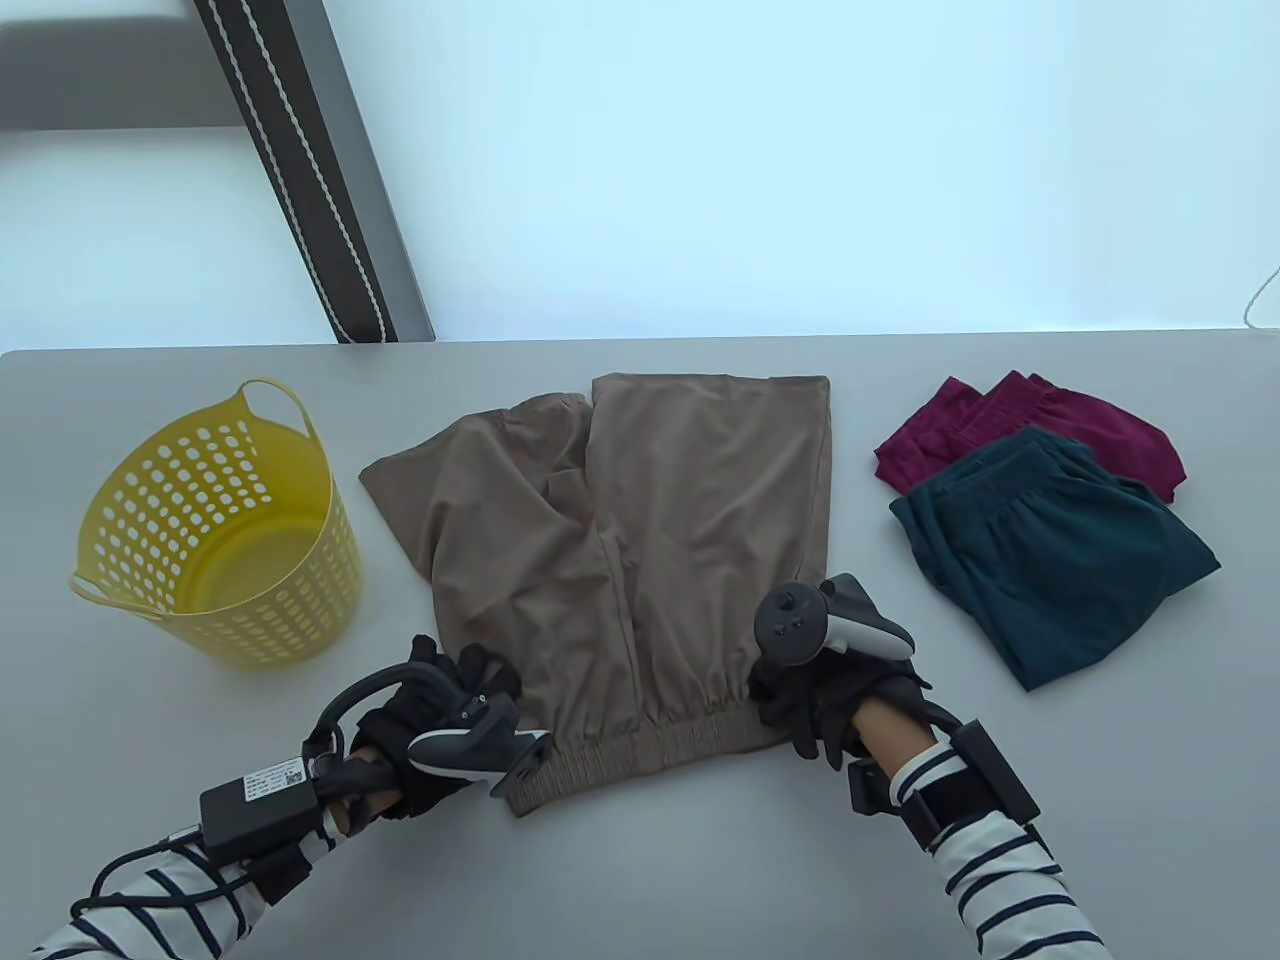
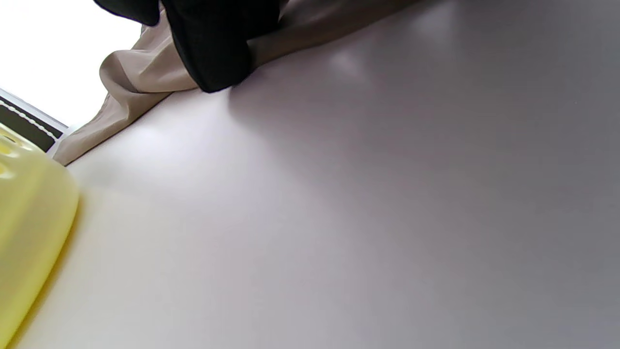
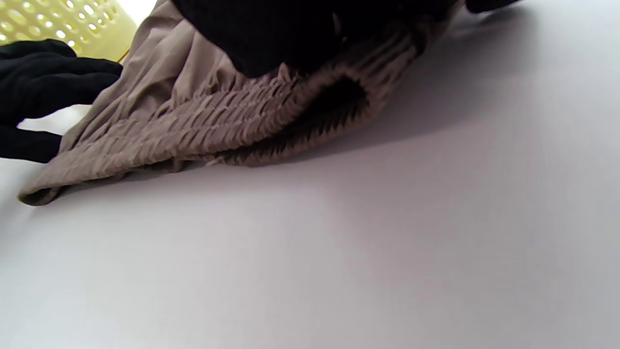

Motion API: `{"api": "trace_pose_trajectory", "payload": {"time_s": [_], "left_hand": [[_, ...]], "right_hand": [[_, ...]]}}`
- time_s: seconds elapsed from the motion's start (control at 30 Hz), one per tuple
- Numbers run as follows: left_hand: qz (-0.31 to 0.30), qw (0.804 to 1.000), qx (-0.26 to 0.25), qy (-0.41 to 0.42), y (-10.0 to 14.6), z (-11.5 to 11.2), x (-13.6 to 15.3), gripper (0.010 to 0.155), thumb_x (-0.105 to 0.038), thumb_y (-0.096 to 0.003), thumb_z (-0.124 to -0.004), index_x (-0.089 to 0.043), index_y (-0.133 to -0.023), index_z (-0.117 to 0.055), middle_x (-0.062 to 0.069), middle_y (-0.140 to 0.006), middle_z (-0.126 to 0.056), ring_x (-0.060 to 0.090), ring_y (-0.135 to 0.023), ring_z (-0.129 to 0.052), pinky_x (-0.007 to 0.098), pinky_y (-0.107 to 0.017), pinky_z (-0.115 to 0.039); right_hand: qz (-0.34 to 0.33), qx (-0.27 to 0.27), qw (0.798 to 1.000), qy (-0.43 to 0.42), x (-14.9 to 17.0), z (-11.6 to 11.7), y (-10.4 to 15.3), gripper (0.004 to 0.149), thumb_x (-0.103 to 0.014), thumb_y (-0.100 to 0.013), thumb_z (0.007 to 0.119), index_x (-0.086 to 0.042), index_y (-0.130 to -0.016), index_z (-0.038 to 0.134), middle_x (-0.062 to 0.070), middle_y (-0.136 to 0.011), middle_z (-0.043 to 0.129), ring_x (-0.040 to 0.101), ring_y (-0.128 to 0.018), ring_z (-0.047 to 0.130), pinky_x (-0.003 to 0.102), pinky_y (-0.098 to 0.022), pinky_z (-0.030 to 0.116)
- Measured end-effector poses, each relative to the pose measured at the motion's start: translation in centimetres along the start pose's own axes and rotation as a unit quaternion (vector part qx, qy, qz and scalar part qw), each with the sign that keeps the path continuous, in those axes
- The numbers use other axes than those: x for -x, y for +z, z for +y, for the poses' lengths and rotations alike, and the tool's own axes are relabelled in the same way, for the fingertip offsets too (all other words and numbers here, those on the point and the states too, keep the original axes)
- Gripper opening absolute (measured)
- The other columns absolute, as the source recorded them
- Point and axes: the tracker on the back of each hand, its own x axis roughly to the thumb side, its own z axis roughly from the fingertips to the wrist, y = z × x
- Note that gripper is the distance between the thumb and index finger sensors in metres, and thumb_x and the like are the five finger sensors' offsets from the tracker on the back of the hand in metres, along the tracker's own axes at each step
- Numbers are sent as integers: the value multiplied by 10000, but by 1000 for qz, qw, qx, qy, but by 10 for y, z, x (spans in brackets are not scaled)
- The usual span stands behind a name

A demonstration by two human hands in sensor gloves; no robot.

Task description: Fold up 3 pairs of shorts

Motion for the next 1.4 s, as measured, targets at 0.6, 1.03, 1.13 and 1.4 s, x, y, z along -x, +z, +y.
{"api": "trace_pose_trajectory", "payload": {"time_s": [0.6,1.03,1.13,1.4], "left_hand": [[69,994,-53,65,0,39,51,1088,-715,-380,-328,80,-999,82,476,-1124,-213,552,-1022,-600,761,-712,-475],[86,980,95,151,-53,31,52,1013,-627,-391,-175,0,-1091,-552,382,-1183,-380,550,-974,-684,742,-711,-494],[26,989,77,125,-34,44,27,995,-638,-400,-190,-40,-1065,-626,339,-1191,-441,537,-974,-705,734,-713,-513],[-150,981,53,112,18,60,-38,913,-653,-401,-216,-186,-936,-790,261,-1172,-591,517,-962,-747,719,-715,-543]], "right_hand": [[49,126,991,-1,-34,-47,-1,495,-353,-519,645,-12,-873,587,338,-942,520,603,-818,553,619,-529,635],[309,46,950,3,-32,-68,-105,850,-607,-493,517,30,-1030,351,580,-726,609,651,-527,828,473,-284,893],[331,66,941,-20,-26,-70,-111,810,-577,-502,513,-4,-1039,316,591,-784,499,736,-582,706,549,-353,832],[244,64,967,-41,-16,-49,-123,686,-526,-506,510,-341,-982,51,245,-957,-97,563,-849,-33,674,-618,152]]}}
